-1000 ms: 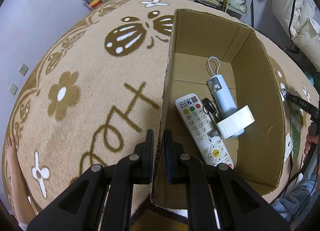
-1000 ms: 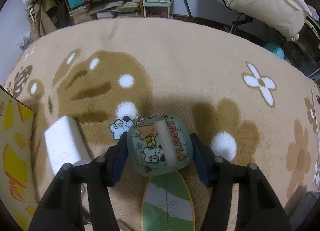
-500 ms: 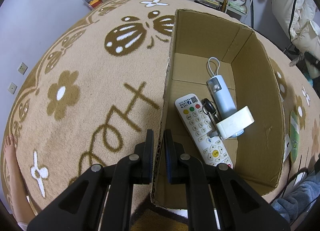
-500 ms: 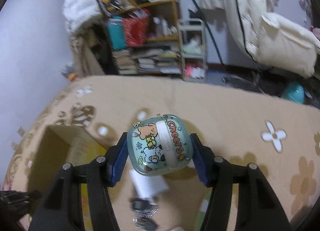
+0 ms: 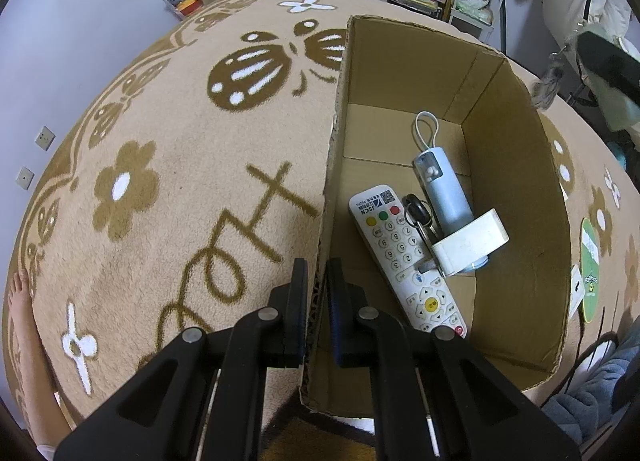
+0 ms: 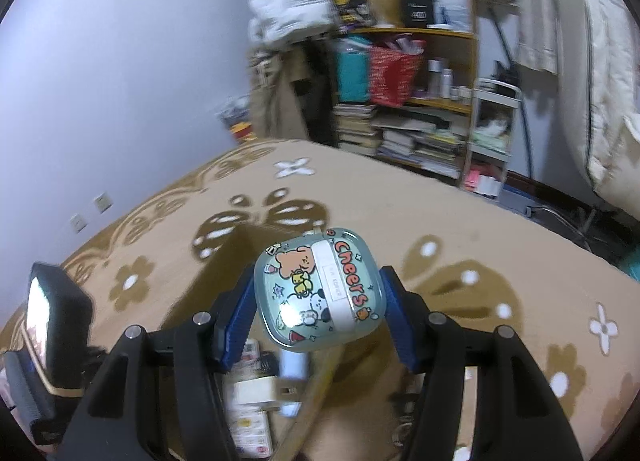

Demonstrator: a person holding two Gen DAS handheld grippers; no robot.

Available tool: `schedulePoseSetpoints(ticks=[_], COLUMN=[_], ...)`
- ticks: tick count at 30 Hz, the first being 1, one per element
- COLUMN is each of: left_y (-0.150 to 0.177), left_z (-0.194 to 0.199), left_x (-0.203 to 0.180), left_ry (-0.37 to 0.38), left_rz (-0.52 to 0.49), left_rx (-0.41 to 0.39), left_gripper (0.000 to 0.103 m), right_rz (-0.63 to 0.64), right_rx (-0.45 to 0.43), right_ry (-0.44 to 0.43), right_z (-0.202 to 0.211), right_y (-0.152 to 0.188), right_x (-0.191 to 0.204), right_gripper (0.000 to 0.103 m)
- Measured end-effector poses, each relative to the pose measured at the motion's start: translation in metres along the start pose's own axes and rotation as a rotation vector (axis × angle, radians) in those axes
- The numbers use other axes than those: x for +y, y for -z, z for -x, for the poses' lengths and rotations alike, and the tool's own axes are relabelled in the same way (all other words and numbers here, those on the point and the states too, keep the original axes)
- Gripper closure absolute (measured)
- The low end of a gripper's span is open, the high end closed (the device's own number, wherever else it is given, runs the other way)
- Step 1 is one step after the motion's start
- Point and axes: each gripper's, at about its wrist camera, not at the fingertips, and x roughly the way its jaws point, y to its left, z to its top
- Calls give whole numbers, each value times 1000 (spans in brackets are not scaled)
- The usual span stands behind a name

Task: Organize rigid objects
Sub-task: 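Grasp the green-and-white keychain case with the right gripper and lift it, then lower the keychain case into the box and open the right gripper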

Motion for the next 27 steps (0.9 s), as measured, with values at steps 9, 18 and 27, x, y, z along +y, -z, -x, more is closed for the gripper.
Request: schedulePoseSetpoints(ticks=[9,18,27], left_y=[0,0,0], left_z=[-1,-1,-1], left_x=[1,2,1], left_ry=[-2,2,-2], left_rz=[1,6,2], left_rx=[-2,-2,-2], left_gripper=[94,94,94], right_rz=[79,106,84], right_rx=[112,198,220], right_ry=[-34,-32,-4], right_z=[-24,-39,-40], right_y=[25,41,43], right_x=[29,36,27], right_gripper=[39,39,39])
